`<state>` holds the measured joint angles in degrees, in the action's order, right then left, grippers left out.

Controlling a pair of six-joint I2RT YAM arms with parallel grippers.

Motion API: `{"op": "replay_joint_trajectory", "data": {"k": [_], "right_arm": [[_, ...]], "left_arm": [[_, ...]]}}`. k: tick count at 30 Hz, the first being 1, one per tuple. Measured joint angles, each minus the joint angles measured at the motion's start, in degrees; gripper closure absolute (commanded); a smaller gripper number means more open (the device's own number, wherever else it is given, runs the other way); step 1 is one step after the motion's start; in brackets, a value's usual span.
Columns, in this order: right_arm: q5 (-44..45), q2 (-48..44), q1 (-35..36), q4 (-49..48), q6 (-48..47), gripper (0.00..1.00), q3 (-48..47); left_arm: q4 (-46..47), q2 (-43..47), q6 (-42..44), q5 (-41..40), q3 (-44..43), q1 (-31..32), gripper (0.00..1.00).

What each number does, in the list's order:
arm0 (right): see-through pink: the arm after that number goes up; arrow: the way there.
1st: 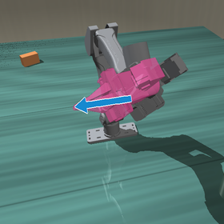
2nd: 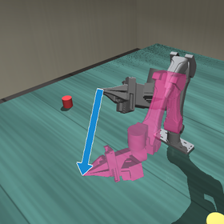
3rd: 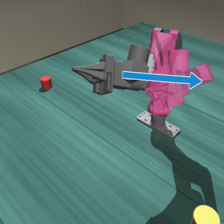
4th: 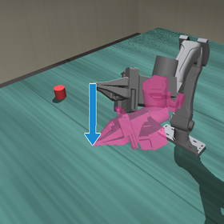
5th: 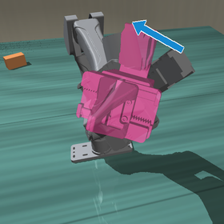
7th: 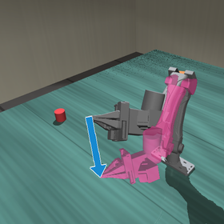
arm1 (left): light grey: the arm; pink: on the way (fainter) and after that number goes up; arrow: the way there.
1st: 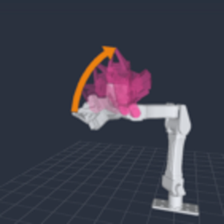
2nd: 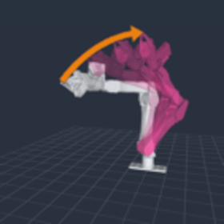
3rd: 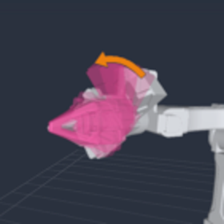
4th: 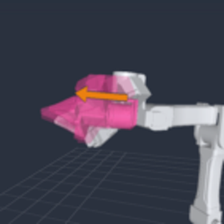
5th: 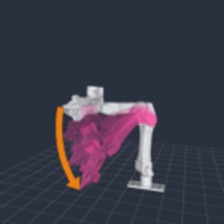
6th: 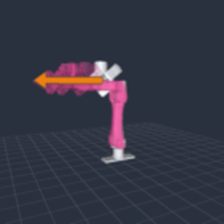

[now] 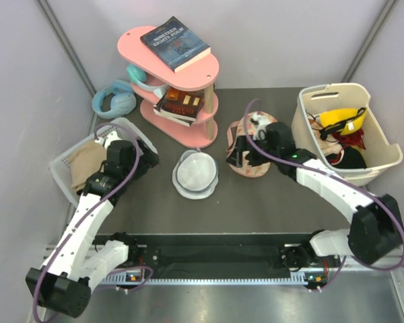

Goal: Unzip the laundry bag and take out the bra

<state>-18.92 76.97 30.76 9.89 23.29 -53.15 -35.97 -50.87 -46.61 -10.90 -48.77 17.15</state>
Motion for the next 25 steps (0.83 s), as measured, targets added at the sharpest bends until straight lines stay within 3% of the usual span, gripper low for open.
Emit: {"op": "replay_joint_trajectory", "data": {"k": [7, 15, 25], "right_arm": [[3.3, -13.5, -14.8, 8.6, -4.3, 0.00, 0.5], [6.5, -23.8, -20.9, 15.3, -6.2, 0.00, -0.9], [7.3, -24.0, -21.2, 16.8, -6.2, 0.00, -1.0]], "left_arm": [[-1.0, -0.7, 6.6, 6.3, -7.0, -13.8, 0.01], [-4.3, -0.2, 13.2, 6.8, -15.0, -14.8, 0.01], [-5.7, 0.0, 15.3, 6.1, -16.0, -14.8, 0.01]]}}
